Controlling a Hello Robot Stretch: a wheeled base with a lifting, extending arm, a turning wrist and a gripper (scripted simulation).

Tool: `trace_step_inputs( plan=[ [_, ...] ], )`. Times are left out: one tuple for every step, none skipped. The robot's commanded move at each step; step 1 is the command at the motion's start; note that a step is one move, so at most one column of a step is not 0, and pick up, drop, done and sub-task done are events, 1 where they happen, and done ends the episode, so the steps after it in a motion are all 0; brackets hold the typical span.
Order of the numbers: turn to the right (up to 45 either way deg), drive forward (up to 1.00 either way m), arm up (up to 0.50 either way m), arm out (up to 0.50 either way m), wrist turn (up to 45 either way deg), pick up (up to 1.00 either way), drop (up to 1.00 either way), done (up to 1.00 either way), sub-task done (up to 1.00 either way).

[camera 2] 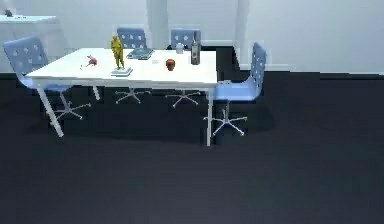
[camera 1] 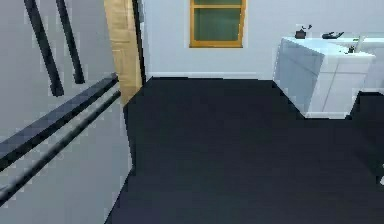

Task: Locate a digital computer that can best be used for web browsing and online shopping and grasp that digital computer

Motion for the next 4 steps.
trace_step_inputs(
  plan=[
    [0.0,1.00,0.00,0.00,0.0,0.00,0.00,0.00,0.00],
    [0.0,0.60,0.00,0.00,0.0,0.00,0.00,0.00,0.00],
    [-36.0,0.00,0.00,0.00,0.0,0.00,0.00,0.00,0.00],
    [0.0,1.00,0.00,0.00,0.0,0.00,0.00,0.00,0.00]
  ],
)
